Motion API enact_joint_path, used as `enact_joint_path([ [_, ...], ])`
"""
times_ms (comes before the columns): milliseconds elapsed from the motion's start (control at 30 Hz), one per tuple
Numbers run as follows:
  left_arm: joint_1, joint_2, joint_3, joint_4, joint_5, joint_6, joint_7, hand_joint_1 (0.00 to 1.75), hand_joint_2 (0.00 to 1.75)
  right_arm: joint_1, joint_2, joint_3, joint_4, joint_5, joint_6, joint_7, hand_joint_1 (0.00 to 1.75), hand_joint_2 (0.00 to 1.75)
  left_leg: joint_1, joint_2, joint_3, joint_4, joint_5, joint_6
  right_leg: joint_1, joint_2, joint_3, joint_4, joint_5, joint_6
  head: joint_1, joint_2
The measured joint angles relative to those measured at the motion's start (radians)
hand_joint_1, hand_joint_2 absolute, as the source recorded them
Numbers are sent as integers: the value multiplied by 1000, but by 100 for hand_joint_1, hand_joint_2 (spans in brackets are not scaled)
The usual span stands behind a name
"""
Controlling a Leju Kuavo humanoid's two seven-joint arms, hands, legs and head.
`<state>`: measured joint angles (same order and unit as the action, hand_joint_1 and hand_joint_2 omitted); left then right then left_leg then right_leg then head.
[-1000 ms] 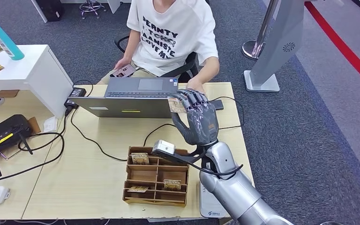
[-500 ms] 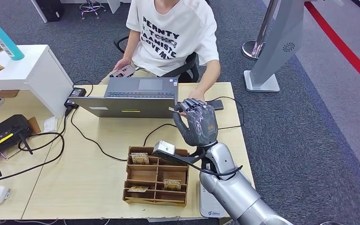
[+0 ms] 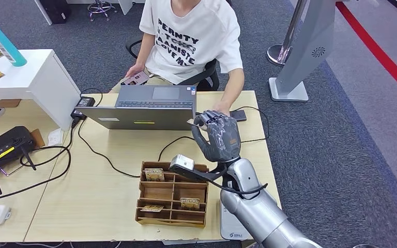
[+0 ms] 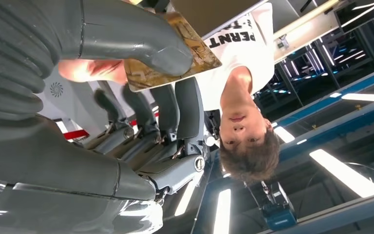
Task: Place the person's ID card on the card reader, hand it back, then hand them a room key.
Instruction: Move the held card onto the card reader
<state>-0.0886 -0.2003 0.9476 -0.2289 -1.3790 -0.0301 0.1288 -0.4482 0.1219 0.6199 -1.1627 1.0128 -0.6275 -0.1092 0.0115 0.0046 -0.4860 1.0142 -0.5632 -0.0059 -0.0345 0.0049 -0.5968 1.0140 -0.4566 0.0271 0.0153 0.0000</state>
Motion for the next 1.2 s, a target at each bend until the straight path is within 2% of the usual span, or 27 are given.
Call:
enact_joint_path([
  [800, 2, 0, 0, 0, 10, 5, 9, 0, 0, 75, -8, -29, -47, -119, -5, -48, 175, 175, 0, 0, 0, 0, 0, 0, 0, 0, -1, 0, 0, 0, 0, 0],
  [1200, 2, 0, 0, 0, 12, 8, 7, 0, 0, 102, -16, -56, -70, -122, -5, -57, 175, 175, 0, 0, 0, 0, 0, 0, 0, 0, -1, 0, 0, 0, 0, 0],
])
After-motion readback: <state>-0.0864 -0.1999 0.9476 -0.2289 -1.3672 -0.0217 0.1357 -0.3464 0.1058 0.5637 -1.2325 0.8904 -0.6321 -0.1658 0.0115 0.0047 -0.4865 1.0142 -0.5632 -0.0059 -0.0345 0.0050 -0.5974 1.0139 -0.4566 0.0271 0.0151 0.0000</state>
